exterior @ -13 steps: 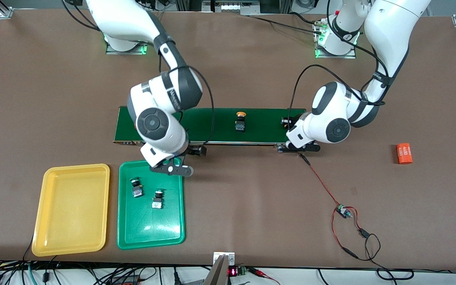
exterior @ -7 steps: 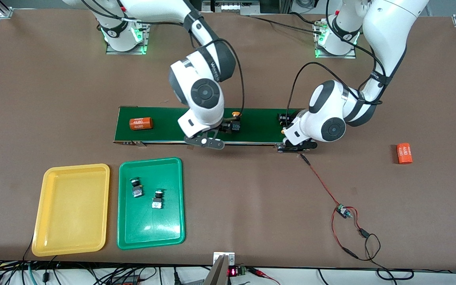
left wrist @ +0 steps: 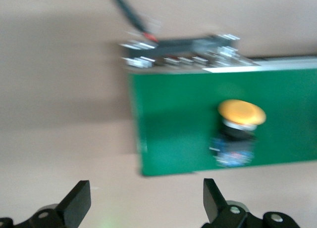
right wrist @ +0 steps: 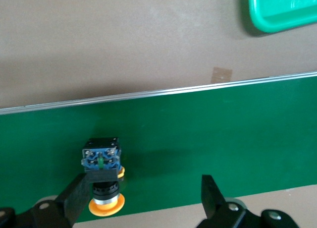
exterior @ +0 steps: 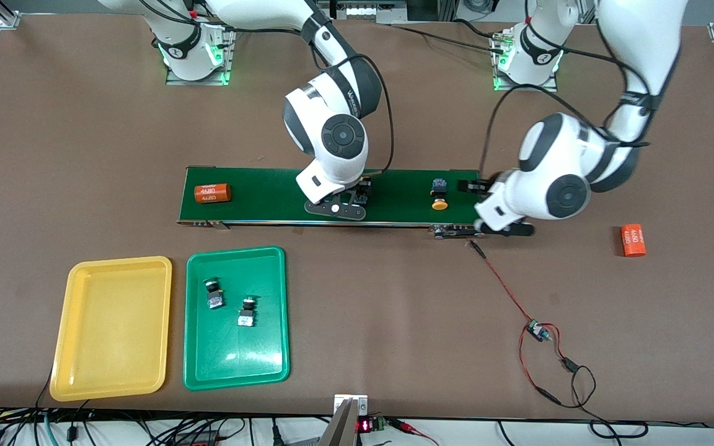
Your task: Sort buttons by color to trays
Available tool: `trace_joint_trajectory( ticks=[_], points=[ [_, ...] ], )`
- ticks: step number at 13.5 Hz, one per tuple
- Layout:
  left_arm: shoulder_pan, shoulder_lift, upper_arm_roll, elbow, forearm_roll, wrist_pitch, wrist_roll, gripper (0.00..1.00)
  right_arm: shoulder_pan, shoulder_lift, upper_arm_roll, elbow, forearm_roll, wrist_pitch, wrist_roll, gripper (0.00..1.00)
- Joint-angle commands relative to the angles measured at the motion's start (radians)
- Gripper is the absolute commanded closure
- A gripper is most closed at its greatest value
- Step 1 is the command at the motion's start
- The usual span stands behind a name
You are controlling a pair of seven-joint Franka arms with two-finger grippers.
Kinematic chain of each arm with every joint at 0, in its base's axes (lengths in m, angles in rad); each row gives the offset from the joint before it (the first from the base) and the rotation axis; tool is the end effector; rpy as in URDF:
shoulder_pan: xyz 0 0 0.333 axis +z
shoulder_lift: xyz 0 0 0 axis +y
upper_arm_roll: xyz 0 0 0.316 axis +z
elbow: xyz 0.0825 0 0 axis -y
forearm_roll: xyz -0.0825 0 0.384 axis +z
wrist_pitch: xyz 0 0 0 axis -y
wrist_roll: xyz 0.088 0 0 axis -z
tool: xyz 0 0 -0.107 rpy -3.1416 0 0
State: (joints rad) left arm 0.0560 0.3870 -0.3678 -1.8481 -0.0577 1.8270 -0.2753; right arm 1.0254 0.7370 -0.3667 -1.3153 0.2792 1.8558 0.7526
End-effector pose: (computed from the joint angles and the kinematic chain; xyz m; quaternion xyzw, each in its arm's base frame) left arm 0.5617 -0.1746 0.3045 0.9771 -0.0061 -0.2096 0.0359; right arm 0.5169 0.5014 0.3074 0.9954 -0.0613 -0.0601 0.0436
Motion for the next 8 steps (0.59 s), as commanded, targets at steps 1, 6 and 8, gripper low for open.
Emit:
trace_joint_trajectory(
  ticks=[1,6,8],
  points=[
    [0.013,-0.005,0.078,0.0,0.129,-0.009,0.008,0.0,0.027,-0.031,-0.003,-0.073,-0.002,0.055,0.017,0.0],
    [0.048,0.015,0.22,0.012,0.413,0.05,0.078,0.0,0.059,-0.007,0.002,-0.117,0.037,0.137,0.017,0.0],
    [0.118,0.044,0.233,0.012,0.444,0.153,0.216,0.0,0.061,-0.005,0.002,-0.142,0.054,0.169,0.017,0.0]
  ],
)
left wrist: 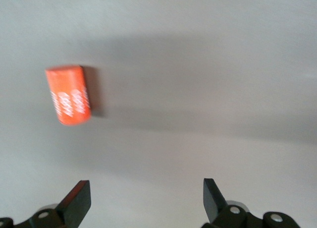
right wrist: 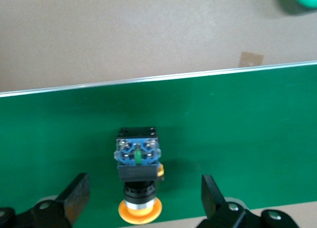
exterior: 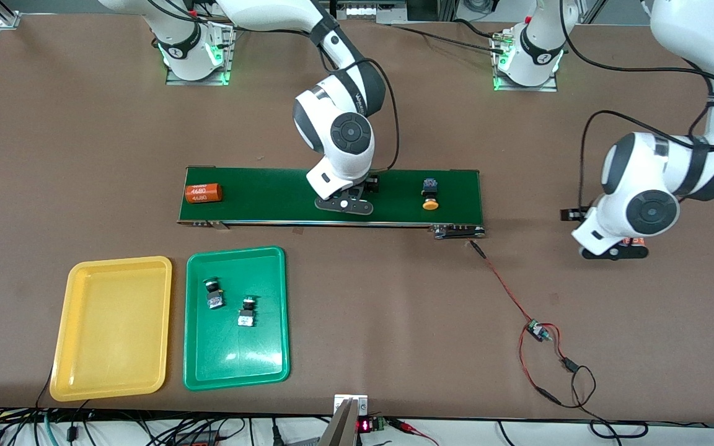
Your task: Sort buttons by color to trays
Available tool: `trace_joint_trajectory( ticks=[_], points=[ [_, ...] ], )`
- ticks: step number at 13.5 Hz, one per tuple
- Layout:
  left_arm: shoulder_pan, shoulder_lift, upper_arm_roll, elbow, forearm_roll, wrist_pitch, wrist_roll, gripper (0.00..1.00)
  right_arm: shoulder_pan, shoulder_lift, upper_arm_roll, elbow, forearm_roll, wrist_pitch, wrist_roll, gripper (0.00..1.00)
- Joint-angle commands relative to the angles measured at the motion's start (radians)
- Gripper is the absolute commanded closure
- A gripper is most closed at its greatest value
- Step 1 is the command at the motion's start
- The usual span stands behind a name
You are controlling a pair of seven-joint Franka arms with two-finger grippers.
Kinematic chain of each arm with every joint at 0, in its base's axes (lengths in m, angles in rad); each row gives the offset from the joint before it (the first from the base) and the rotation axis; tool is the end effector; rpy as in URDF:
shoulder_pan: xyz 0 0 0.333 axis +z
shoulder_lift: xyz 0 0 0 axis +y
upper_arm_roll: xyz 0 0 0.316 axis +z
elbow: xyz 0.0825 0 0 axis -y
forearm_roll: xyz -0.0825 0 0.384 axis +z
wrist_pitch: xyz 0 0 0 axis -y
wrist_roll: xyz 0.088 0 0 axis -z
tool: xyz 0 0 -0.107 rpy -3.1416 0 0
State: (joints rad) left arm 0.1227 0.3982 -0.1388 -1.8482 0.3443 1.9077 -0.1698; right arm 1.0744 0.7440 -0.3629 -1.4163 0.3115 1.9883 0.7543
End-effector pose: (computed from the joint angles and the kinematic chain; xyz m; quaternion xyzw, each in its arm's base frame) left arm 0.6002 0.0188 0.2905 -0.9790 0.0068 0.1506 0.1375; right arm 0.4928 0.5143 0.2678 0.9965 -0.0566 -0.0538 0.0296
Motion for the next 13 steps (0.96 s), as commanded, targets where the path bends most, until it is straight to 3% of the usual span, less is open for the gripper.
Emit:
trace_joint_trajectory(
  ticks=[1,2,3,4,6,10,12,13],
  points=[
    [0.079,0.054,0.005,0.01,0.047,0.124,0.166,0.0,0.012,-0.012,-0.002,-0.046,0.021,0.038,0.016,0.0],
    [0.092,0.074,0.028,0.01,0.047,0.164,0.203,0.0,0.012,-0.012,-0.002,-0.047,0.021,0.038,0.016,0.01],
    [0.092,0.089,0.057,0.01,0.047,0.206,0.238,0.0,0.012,-0.011,-0.002,-0.052,0.021,0.038,0.016,0.17],
    [0.092,0.106,0.082,0.007,0.047,0.246,0.272,0.0,0.007,-0.011,-0.002,-0.053,0.021,0.038,0.016,0.4],
    [0.092,0.143,0.14,0.007,0.047,0.342,0.34,0.0,-0.002,-0.011,-0.002,-0.053,0.021,0.037,0.014,0.69],
    [0.092,0.202,0.182,-0.002,0.05,0.413,0.372,0.0,-0.008,-0.017,-0.005,-0.046,0.021,0.037,0.011,0.94],
    [0.092,0.237,0.209,-0.005,0.062,0.435,0.374,0.0,-0.01,-0.032,-0.03,-0.036,0.018,0.032,0.001,1.0],
    [0.092,0.243,0.214,-0.005,0.062,0.436,0.372,0.08,-0.01,-0.05,-0.068,-0.03,0.02,0.027,-0.01,1.0]
  ],
)
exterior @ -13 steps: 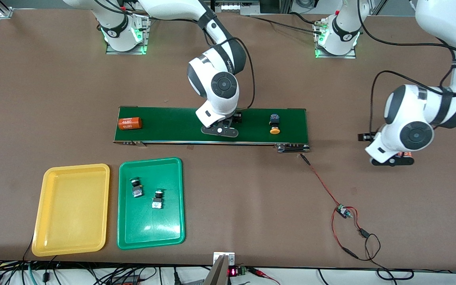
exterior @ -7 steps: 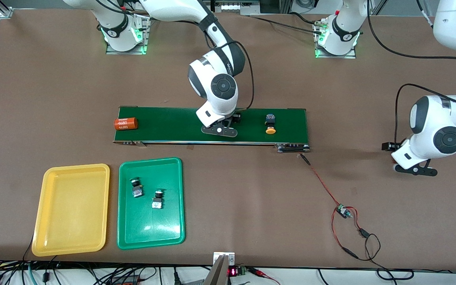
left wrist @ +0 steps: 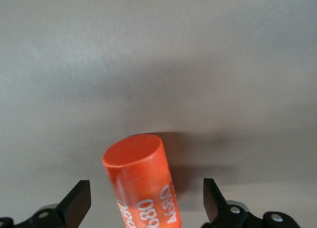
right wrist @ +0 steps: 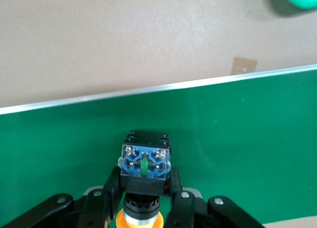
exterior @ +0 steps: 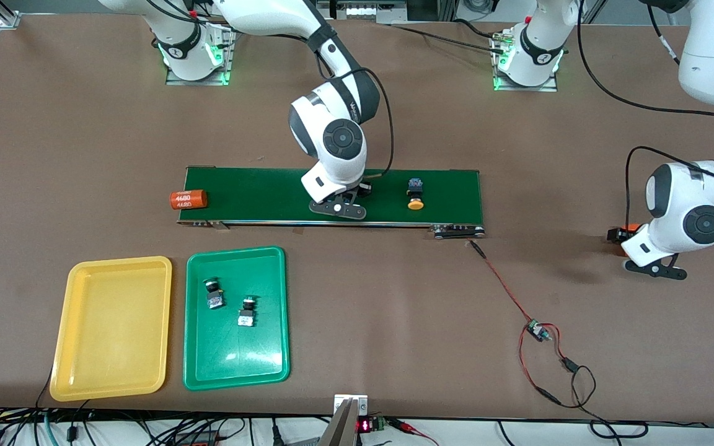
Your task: Sort buttons by color to trays
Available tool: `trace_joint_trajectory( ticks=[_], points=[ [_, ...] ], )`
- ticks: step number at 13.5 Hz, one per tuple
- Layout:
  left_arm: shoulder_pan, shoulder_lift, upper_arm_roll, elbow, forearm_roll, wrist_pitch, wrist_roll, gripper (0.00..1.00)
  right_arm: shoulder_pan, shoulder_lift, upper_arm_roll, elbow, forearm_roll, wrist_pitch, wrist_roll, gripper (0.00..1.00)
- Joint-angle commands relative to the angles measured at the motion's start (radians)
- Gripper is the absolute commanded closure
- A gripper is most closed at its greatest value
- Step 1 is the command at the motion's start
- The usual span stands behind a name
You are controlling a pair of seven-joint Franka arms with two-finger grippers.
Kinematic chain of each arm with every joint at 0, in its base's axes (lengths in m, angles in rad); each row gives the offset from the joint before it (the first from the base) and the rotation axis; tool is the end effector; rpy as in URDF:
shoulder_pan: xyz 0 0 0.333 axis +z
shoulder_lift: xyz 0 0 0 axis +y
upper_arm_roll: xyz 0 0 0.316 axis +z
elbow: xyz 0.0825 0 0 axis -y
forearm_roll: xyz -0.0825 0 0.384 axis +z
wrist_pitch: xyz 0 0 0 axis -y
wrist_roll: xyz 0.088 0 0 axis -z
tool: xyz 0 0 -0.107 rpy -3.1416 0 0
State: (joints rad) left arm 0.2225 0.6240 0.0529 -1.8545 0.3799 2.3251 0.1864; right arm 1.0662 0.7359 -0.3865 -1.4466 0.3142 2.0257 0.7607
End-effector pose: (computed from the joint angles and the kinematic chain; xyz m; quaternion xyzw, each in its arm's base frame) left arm 0.5998 0.1750 0.1717 -0.9818 0.0995 0.1070 0.1216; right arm 0.5074 0.4964 0.2662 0.9958 -0.0776 -0.0413 0.0268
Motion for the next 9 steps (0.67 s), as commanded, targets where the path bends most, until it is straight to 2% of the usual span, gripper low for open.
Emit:
trace_joint_trajectory(
  ticks=[1,3,6,7,9],
  points=[
    [-0.008,0.016,0.022,0.001,0.027,0.008,0.015,0.39,-0.005,-0.046,-0.075,0.021,0.016,-0.018,-0.021,1.0],
    [-0.012,0.008,0.022,0.0,0.027,-0.001,0.008,0.78,-0.041,-0.046,-0.129,0.073,0.017,-0.033,-0.029,1.0],
    [-0.017,-0.021,0.004,0.003,0.028,-0.024,0.015,0.84,-0.158,-0.046,-0.138,0.098,0.016,-0.093,-0.136,1.0],
    [-0.017,-0.041,-0.028,0.009,0.028,-0.061,0.021,0.84,-0.202,-0.046,-0.137,0.106,0.016,-0.111,-0.202,1.0],
    [-0.017,-0.096,-0.144,0.015,0.027,-0.217,0.1,0.84,-0.288,-0.044,-0.133,0.106,0.019,-0.13,-0.271,1.0]
  ],
)
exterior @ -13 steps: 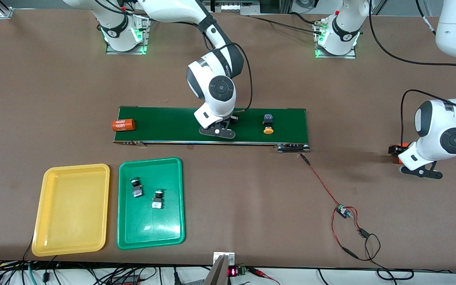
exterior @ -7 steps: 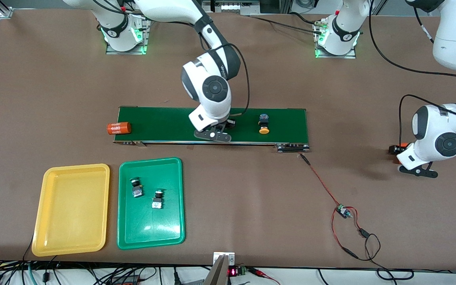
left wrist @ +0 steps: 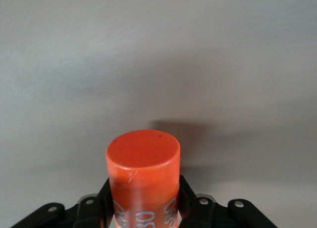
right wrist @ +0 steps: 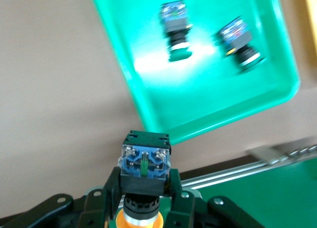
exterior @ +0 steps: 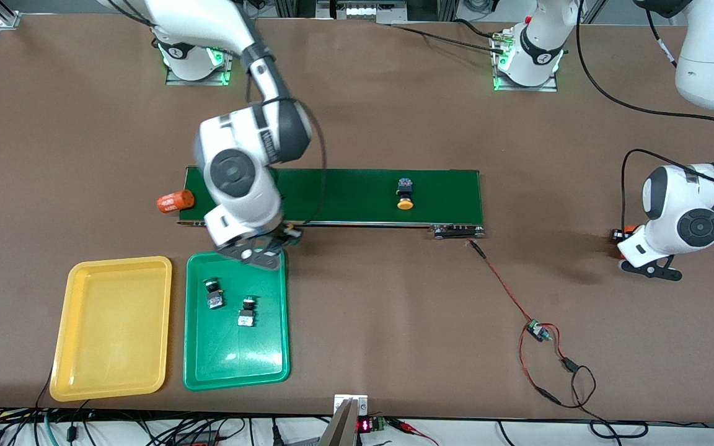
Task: Sort buttons by color to trays
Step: 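Lower the yellow button into the yellow tray while the left gripper places the battery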
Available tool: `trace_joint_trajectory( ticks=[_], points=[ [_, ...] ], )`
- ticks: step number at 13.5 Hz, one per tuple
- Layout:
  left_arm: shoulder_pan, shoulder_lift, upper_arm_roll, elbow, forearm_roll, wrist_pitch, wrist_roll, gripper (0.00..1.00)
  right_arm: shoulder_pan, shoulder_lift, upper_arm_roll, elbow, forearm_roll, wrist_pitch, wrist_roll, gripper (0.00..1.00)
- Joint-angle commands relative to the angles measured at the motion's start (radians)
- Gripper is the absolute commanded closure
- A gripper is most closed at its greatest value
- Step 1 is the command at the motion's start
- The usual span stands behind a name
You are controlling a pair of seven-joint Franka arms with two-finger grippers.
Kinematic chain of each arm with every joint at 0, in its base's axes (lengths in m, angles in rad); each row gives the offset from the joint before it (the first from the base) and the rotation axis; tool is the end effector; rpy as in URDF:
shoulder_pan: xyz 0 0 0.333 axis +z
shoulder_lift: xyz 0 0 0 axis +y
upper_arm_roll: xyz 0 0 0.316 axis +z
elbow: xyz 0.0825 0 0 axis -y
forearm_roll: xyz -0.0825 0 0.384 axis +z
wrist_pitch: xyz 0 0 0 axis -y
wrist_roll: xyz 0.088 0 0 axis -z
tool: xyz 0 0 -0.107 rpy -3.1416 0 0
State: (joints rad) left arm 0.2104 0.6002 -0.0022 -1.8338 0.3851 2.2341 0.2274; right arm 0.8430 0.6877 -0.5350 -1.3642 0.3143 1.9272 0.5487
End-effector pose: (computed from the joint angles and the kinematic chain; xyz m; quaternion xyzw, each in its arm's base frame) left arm 0.6097 0.1404 0.1881 -0.9754 0.1415 0.1253 0.1132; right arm 0.6465 0.3149 0.3499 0.9913 -0.1291 -0.0054 0.0239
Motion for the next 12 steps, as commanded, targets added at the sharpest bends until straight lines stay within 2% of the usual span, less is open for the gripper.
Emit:
trace_joint_trajectory(
  ticks=[1,4,7,10,12],
  points=[
    [-0.005,-0.092,-0.155,-0.005,0.02,-0.187,0.093,0.84,-0.111,0.004,0.016,0.023,0.02,-0.034,-0.114,1.0],
    [-0.003,-0.12,-0.33,-0.004,0.006,-0.243,0.153,0.85,-0.237,0.021,0.023,0.023,0.02,-0.017,-0.39,1.0],
    [-0.009,-0.116,-0.47,-0.01,0.005,-0.245,0.233,0.88,-0.311,0.053,0.023,0.023,0.019,0.012,-0.606,1.0],
    [-0.02,-0.111,-0.591,-0.033,0.005,-0.241,0.268,0.88,-0.392,0.093,0.026,0.02,0.026,0.094,-0.902,1.0],
    [-0.035,-0.085,-0.651,-0.057,0.005,-0.217,0.27,0.89,-0.444,0.121,0.044,0.02,0.066,0.13,-1.121,1.0]
  ],
)
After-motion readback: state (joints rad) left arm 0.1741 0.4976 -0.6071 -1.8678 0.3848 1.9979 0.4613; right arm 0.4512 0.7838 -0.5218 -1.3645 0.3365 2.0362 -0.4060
